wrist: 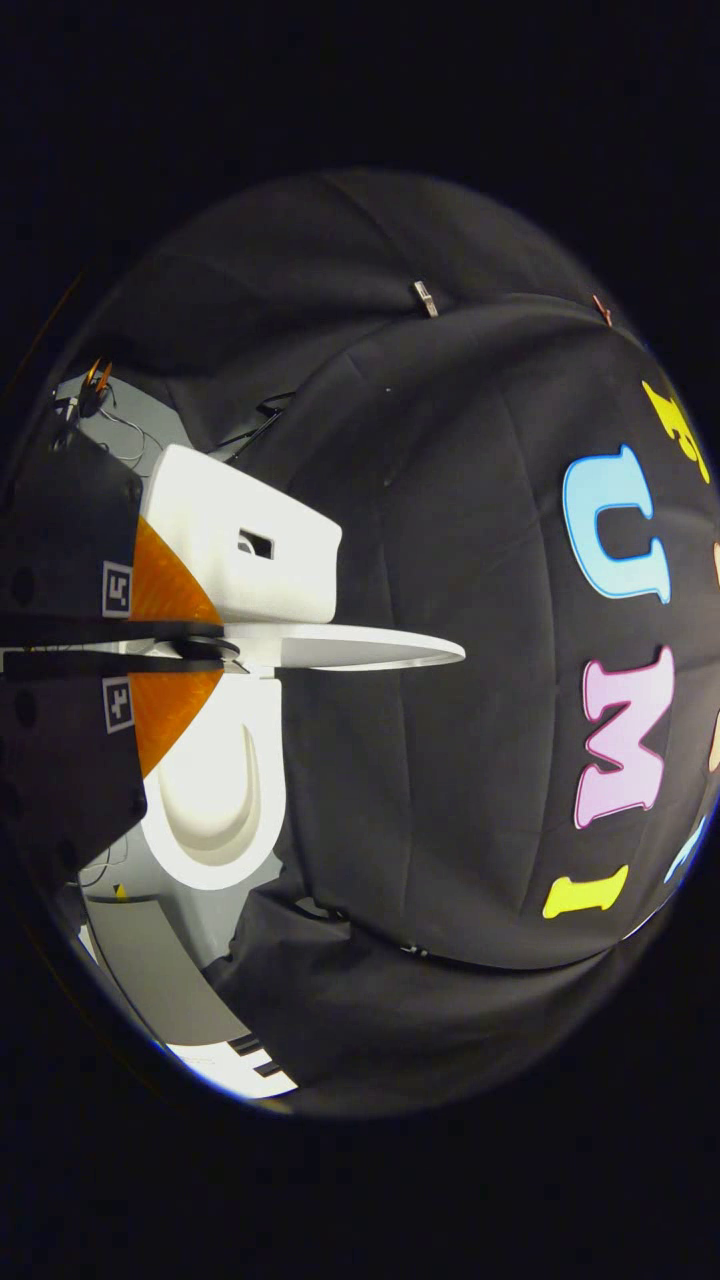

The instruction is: Open the toilet lid.

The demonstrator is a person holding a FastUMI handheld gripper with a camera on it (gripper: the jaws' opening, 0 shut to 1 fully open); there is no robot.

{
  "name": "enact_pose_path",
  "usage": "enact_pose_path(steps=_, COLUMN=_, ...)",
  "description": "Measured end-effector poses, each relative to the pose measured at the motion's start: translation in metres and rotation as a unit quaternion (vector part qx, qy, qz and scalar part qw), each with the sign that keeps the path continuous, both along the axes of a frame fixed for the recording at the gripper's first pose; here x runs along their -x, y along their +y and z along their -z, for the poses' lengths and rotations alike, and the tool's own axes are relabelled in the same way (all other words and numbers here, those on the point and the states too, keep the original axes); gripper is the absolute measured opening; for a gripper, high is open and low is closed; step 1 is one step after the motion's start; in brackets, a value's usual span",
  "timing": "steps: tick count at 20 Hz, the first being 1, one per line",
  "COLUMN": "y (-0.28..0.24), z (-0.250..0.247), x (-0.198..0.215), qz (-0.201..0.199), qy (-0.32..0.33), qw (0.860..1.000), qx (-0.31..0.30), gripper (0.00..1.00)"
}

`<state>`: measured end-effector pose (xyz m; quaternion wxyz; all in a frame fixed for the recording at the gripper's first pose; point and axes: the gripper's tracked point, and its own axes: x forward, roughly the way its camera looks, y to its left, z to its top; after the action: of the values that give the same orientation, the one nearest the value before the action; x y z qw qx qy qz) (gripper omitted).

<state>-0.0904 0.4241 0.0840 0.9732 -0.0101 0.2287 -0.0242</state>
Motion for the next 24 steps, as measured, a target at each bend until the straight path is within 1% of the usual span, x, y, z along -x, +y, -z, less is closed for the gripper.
enact_pose_path(steps=4, y=0.021, z=0.003, x=-0.002, qz=0.010, qy=-0.017, qw=0.998, qx=0.054, gripper=0.07)
enact_pose_path(steps=9, y=0.056, z=0.012, x=-0.004, qz=0.000, qy=-0.023, qw=0.997, qx=0.075, gripper=0.08)
enact_pose_path(steps=12, y=0.077, z=0.018, x=-0.006, qz=-0.020, qy=-0.030, qw=0.996, qx=0.077, gripper=0.08)
enact_pose_path(steps=15, y=0.085, z=0.023, x=-0.009, qz=-0.017, qy=-0.031, qw=0.996, qx=0.087, gripper=0.10)
enact_pose_path(steps=16, y=0.093, z=0.025, x=-0.010, qz=-0.026, qy=-0.030, qw=0.996, qx=0.080, gripper=0.11)
enact_pose_path(steps=18, y=0.110, z=0.031, x=-0.012, qz=-0.064, qy=-0.024, qw=0.995, qx=0.072, gripper=0.19)
enact_pose_path(steps=19, y=0.112, z=0.035, x=-0.011, qz=-0.071, qy=-0.017, qw=0.995, qx=0.070, gripper=0.46)
enact_pose_path(steps=20, y=0.107, z=0.038, x=-0.007, qz=-0.068, qy=-0.014, qw=0.995, qx=0.075, gripper=0.72)
enact_pose_path(steps=21, y=0.100, z=0.034, x=-0.016, qz=-0.062, qy=-0.016, qw=0.995, qx=0.083, gripper=0.99)
enact_pose_path(steps=24, y=0.094, z=0.039, x=-0.020, qz=-0.057, qy=-0.019, qw=0.994, qx=0.097, gripper=1.00)
